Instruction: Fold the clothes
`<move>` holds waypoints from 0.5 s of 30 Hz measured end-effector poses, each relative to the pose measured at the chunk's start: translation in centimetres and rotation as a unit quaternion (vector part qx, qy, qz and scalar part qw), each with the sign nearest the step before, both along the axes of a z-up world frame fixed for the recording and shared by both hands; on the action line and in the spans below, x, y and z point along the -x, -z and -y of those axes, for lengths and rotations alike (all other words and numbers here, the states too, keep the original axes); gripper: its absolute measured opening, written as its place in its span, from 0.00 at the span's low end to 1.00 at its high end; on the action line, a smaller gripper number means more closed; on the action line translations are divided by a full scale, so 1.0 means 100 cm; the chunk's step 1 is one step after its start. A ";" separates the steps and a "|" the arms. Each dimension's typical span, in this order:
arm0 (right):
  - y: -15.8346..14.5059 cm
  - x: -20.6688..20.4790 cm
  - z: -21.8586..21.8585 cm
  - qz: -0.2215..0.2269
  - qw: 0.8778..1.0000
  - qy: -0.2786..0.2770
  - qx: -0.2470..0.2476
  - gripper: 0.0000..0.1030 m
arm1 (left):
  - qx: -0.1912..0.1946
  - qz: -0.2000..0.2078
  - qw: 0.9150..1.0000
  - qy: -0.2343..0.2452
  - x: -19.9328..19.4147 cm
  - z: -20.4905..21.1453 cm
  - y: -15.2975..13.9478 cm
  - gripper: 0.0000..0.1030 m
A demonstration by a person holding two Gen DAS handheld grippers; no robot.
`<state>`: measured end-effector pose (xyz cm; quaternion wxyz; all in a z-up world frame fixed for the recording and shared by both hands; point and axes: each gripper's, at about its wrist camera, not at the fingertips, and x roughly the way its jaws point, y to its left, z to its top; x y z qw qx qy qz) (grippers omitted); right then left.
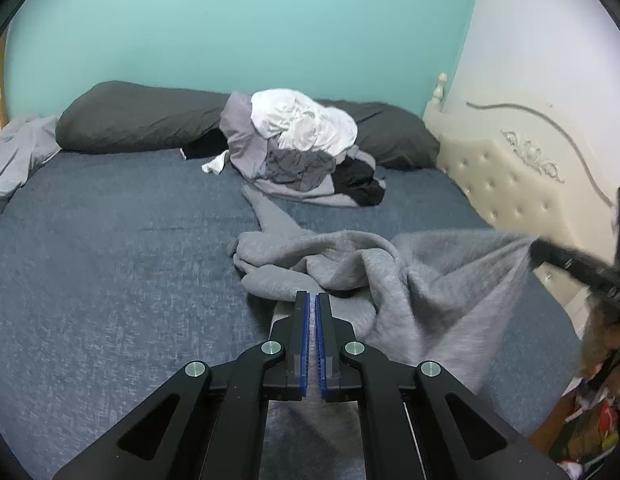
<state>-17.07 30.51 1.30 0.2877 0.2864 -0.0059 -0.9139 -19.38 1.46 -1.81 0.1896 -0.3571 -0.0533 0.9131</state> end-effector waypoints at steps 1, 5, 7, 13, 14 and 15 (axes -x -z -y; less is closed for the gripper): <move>-0.004 0.000 0.001 -0.003 1.000 0.000 -0.001 0.05 | -0.002 0.006 1.000 -0.002 0.002 0.002 0.003 0.03; -0.013 -0.001 0.009 -0.002 1.000 -0.004 -0.004 0.05 | -0.003 0.023 1.000 -0.010 0.003 0.009 0.018 0.03; -0.019 -0.004 0.012 -0.003 1.000 -0.008 -0.002 0.05 | -0.009 0.021 1.000 -0.013 0.002 0.016 0.018 0.03; -0.051 -0.011 0.013 -0.031 0.999 -0.008 0.005 0.05 | -0.013 -0.012 1.000 -0.011 -0.006 0.029 -0.018 0.03; -0.059 -0.013 0.013 -0.037 0.999 -0.010 0.006 0.05 | -0.013 -0.018 1.000 -0.011 -0.007 0.030 -0.026 0.03; -0.066 -0.016 0.013 -0.043 0.999 -0.011 0.007 0.05 | -0.013 -0.025 1.000 -0.010 -0.008 0.031 -0.035 0.03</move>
